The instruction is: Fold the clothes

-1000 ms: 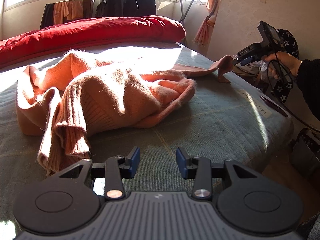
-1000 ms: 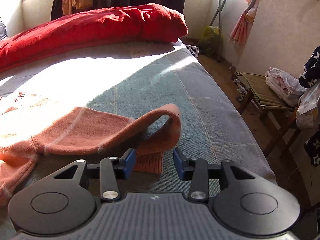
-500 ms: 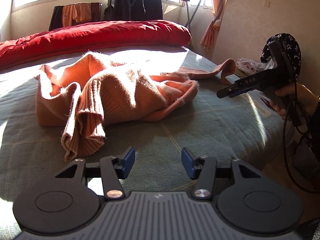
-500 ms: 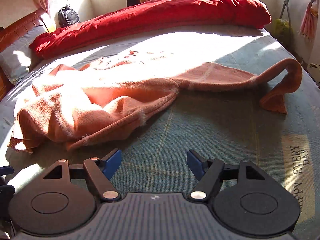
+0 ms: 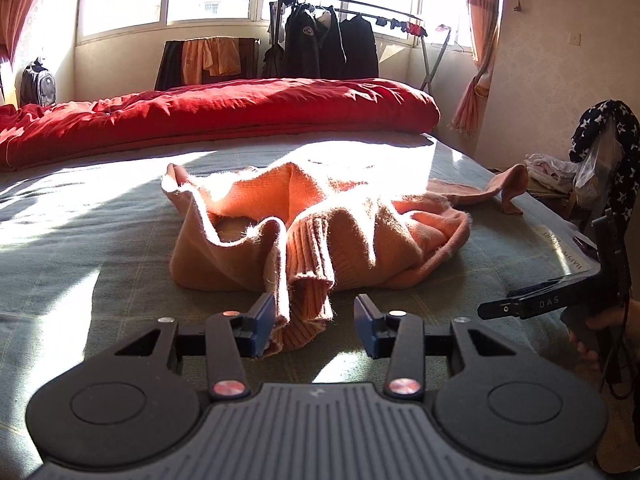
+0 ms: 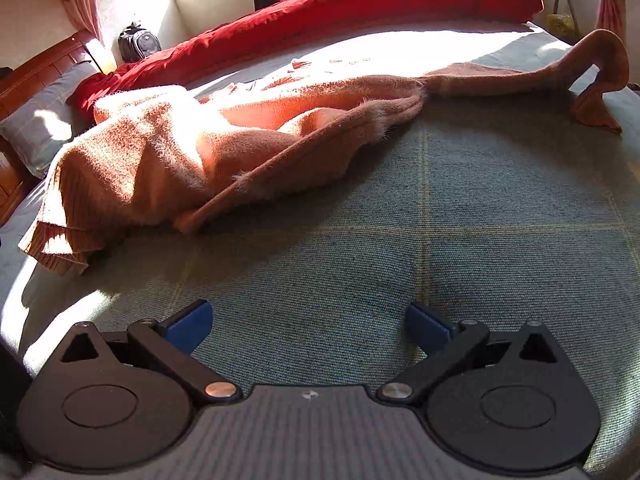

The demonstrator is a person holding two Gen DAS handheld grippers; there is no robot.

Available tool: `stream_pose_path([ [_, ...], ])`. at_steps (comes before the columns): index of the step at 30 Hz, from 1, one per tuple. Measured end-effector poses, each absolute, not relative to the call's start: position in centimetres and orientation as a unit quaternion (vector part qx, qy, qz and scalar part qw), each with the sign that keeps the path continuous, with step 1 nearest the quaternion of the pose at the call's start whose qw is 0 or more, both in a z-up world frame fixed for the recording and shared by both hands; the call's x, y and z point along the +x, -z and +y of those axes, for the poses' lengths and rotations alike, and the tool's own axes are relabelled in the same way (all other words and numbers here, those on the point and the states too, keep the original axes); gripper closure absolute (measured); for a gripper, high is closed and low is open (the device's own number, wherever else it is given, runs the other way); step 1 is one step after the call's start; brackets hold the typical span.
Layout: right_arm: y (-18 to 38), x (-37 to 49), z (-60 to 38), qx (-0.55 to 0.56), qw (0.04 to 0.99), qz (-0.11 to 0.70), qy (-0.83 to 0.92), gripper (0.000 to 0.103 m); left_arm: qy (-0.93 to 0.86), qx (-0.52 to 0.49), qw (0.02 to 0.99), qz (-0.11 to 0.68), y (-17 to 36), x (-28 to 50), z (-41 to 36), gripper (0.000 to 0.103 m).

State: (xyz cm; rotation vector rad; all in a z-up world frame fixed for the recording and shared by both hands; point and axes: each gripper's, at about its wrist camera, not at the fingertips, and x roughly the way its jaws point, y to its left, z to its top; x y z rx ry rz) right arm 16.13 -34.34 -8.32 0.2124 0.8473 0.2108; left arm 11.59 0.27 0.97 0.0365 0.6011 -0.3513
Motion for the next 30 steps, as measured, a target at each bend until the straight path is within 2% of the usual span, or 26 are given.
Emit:
stream_pose_path([
  [6,8.8,15.8,-34.1,0.098,0.906,0.399,-0.099,0.0,0.143,0.05,0.939,0.308,1.2,13.8,-0.2,0.063],
  [7,8.8,15.7,-34.3,0.107,0.907,0.395,-0.1,0.0,0.138,0.05,0.939,0.312,1.7,14.2,-0.2,0.065],
  [9,8.5,15.5,-34.5,0.116,0.906,0.395,-0.101,0.0,0.128,0.052,0.938,0.318,2.6,15.0,0.0,0.077],
  [14,6.8,14.4,-33.5,0.15,0.901,0.384,-0.134,0.0,0.118,0.034,0.938,0.323,3.7,16.0,0.8,0.089],
  [19,5.6,13.8,-31.0,0.143,0.904,0.37,-0.162,0.0,0.121,0.006,0.943,0.309,4.0,16.7,1.3,0.088],
  [22,4.8,13.4,-29.9,0.134,0.907,0.361,-0.171,0.0,0.118,-0.009,0.943,0.31,3.9,17.2,1.8,0.098],
  [30,3.3,12.4,-29.2,0.11,0.918,0.344,-0.163,0.0,0.055,-0.038,0.957,0.282,1.0,17.1,7.1,0.098],
])
